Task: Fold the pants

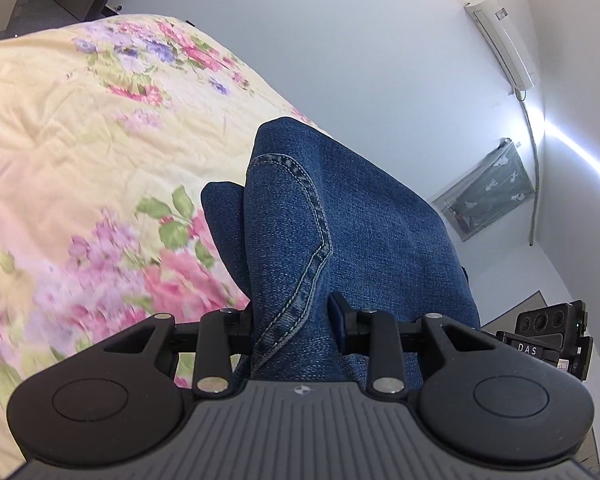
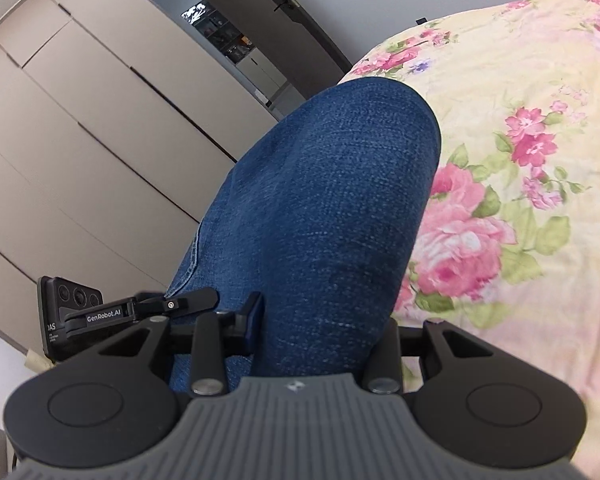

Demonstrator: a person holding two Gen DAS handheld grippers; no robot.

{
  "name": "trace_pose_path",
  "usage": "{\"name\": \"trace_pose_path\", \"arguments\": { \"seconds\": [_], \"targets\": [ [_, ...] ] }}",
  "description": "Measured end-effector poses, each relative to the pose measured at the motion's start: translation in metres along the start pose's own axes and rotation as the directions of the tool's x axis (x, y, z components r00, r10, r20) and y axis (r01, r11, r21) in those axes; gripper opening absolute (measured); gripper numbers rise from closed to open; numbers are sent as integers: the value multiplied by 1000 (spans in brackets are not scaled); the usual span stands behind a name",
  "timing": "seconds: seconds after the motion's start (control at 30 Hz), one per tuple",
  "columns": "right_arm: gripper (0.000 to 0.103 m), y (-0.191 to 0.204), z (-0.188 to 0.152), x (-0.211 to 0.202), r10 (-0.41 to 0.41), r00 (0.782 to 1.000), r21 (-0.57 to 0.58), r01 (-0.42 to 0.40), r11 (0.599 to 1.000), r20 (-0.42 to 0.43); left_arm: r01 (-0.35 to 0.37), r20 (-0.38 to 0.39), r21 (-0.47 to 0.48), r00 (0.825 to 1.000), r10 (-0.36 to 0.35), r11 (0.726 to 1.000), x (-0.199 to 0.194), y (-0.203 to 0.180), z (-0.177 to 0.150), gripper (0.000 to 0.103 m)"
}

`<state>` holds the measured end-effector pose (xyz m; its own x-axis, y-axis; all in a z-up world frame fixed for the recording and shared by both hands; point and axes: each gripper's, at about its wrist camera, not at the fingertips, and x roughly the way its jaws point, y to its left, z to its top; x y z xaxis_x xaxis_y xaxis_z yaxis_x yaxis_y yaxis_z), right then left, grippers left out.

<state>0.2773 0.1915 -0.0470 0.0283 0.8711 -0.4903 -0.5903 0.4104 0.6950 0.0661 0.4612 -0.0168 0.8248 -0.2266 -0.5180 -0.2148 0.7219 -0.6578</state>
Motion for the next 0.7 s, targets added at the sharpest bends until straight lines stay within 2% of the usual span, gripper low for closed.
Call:
{"name": "trace_pose_path", "arguments": {
  "seconds": [0.17, 0.4, 0.7],
  "targets": [
    [33, -16, -3, 28, 13, 1000, 65, -13, 998, 13, -24, -33, 14, 999, 25, 1000, 17, 22, 8, 37],
    [33, -50, -21, 76, 23, 1000, 121, -23, 992, -6, -80, -100, 16, 992, 82, 997, 48, 74, 16, 37],
    [33, -90, -49, 136, 32, 999, 212, -29, 977, -10, -151, -165, 16, 974, 152, 988, 78, 115, 13, 37]
  ]
}}
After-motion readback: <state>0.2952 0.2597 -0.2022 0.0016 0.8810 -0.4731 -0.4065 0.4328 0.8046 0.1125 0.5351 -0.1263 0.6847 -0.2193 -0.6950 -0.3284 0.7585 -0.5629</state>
